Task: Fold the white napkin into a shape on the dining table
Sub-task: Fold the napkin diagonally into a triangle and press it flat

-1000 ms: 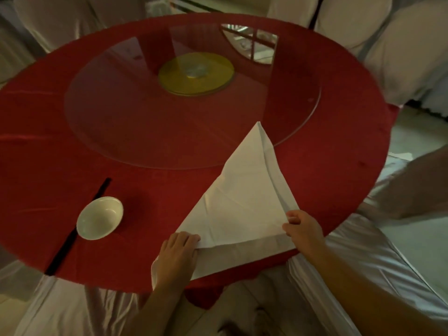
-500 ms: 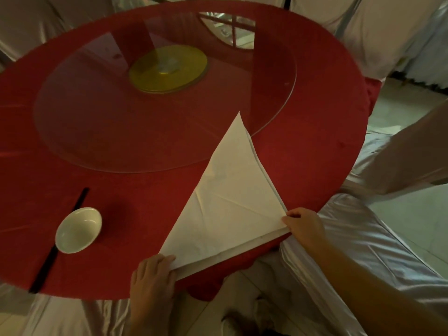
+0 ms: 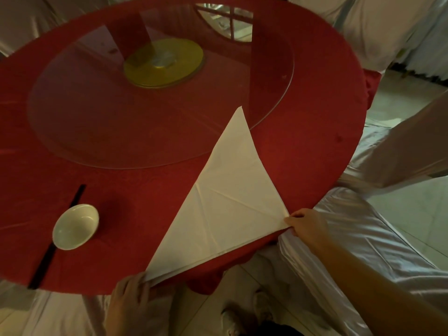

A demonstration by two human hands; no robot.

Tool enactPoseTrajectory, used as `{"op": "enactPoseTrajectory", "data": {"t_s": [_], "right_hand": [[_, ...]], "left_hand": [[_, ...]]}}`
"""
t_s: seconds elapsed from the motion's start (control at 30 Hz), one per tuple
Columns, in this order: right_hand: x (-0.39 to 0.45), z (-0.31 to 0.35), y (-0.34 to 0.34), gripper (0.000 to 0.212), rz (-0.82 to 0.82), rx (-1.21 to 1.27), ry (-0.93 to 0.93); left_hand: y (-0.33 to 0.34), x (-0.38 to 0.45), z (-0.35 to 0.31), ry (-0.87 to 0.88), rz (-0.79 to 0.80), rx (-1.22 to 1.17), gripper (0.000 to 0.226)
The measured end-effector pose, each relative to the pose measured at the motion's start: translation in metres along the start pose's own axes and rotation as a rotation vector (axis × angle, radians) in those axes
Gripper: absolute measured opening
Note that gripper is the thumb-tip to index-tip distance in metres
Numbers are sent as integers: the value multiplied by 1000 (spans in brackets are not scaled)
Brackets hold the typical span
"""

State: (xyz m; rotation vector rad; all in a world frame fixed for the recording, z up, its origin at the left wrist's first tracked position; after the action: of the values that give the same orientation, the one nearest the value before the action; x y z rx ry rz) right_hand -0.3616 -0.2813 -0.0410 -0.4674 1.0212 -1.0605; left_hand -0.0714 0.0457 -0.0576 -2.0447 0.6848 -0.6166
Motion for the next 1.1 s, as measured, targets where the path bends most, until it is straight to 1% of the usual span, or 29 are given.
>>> {"op": "enactPoseTrajectory", "data": {"t_s": [0.07, 0.2, 0.23, 0.3, 0.37, 0.4, 0.43, 0.5, 0.57, 0.63, 0.7, 0.77, 0.83, 0.93, 1.03, 1.1], "right_hand": [[0, -2, -1, 8, -10, -17, -12], [-1, -1, 1, 9, -13, -17, -14], [0, -1, 2, 10, -17, -21, -15], [0, -1, 2, 10, -21, -20, -13], [2, -2, 2, 11, -10, 11, -12], [2, -3, 2, 11, -5, 28, -13], [2, -4, 3, 11, -6, 39, -11], [3, -6, 5, 11, -20, 34, -10], [1, -6, 6, 11, -27, 30, -4], [-1, -6, 7, 11, -21, 58, 25], [-2, -7, 7, 11, -3, 90, 56], [-3, -9, 7, 5, 40, 197, 108], [-3, -10, 6, 6, 97, 334, 180], [-3, -8, 3, 6, 104, 428, 257], [-1, -5, 4, 8, 66, 402, 236], [0, -5, 6, 13, 69, 334, 215]], "left_hand": [[-1, -3, 0, -102, 26, 0, 35], [-2, -8, -2, -181, 14, -23, 14], [-1, -10, 0, -172, 6, -13, 17], [-2, -13, 2, -112, -8, 23, 8], [-3, -18, 3, -98, -28, 11, 30], [-3, -19, 0, -84, -55, -5, 34], [-3, -20, 0, -45, -92, -7, 34], [-7, -22, -2, 54, -125, -3, 25], [-10, -23, -3, 124, -77, -21, 21], [-11, -24, -4, 75, -17, -45, 28], [-11, -24, -5, -22, 3, -59, 35], [-12, -22, -9, -111, 17, -91, 29], [-11, -21, -12, -185, 52, -124, 15], [-9, -19, -16, -322, 80, -182, 22], [-10, -19, -21, -461, 24, -262, 17], [-10, -20, -25, -499, -8, -349, 14]]}}
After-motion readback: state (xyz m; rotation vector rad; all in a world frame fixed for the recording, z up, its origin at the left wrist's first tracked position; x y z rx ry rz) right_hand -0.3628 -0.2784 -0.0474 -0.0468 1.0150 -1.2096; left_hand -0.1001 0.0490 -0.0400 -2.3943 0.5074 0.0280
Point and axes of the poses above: each hand's wrist, its own x-axis towards the middle knuckle, its own y-axis out of the palm, z = x × y, the point moved 1 cm from there along x, towards the middle knuckle, and after that the axes turned 11 degrees about -x, right-handed, at the moved point
